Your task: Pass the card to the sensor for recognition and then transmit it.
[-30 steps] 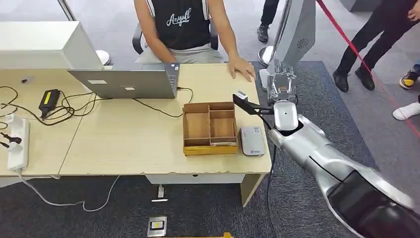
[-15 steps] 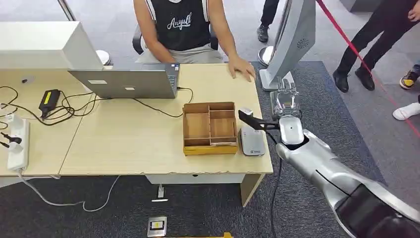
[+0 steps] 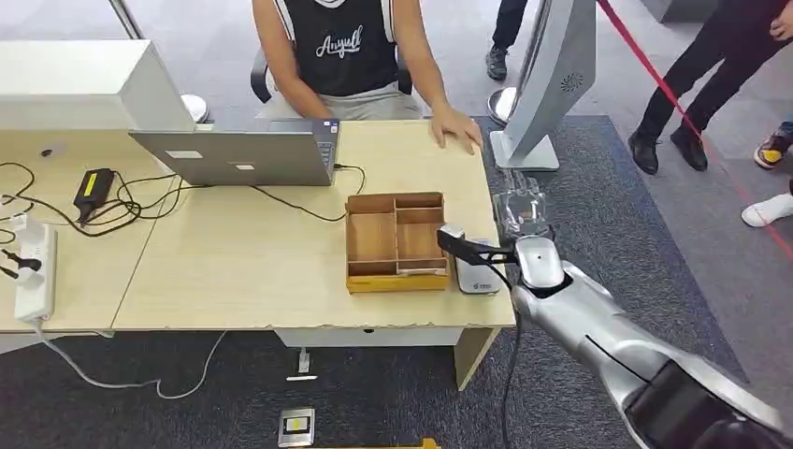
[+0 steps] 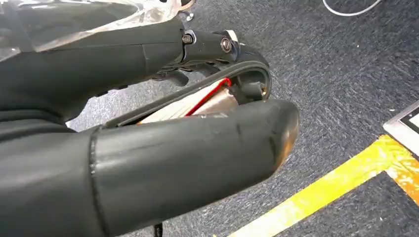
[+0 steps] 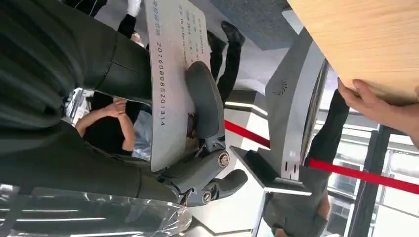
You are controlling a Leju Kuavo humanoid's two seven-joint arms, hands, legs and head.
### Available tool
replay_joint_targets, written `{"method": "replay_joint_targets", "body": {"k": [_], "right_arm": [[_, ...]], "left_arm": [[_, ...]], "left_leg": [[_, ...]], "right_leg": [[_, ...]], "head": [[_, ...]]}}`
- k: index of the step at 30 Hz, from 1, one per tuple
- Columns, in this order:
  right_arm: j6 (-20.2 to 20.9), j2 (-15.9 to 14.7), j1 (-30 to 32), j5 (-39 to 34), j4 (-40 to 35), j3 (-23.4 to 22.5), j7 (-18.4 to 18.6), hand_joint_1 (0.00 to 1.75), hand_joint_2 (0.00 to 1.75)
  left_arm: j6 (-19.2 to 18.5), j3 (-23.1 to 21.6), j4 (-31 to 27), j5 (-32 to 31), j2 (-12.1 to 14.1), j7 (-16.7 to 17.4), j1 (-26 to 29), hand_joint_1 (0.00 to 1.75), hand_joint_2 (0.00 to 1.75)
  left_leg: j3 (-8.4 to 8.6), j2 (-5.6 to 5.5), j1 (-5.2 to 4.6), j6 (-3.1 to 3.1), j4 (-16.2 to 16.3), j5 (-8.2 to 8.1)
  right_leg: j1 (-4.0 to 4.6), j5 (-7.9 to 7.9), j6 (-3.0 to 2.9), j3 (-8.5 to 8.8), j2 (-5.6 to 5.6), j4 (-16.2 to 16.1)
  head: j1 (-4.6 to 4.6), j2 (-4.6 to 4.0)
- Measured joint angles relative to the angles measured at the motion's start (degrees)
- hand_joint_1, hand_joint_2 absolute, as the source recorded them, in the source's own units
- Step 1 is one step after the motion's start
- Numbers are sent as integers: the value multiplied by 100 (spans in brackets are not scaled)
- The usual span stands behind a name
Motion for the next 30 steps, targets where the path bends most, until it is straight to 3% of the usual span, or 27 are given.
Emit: {"method": "replay_joint_targets", "body": {"k": [30], "right_arm": [[-94, 114, 271, -284, 223, -90, -380, 175, 175]], "left_arm": [[0, 0, 0, 15, -4, 0, 0, 0, 0]], "left_leg": [[0, 1, 0, 0, 0, 0]], "right_leg": [[0, 0, 0, 0, 0, 0]], "head": [[2, 0]]}}
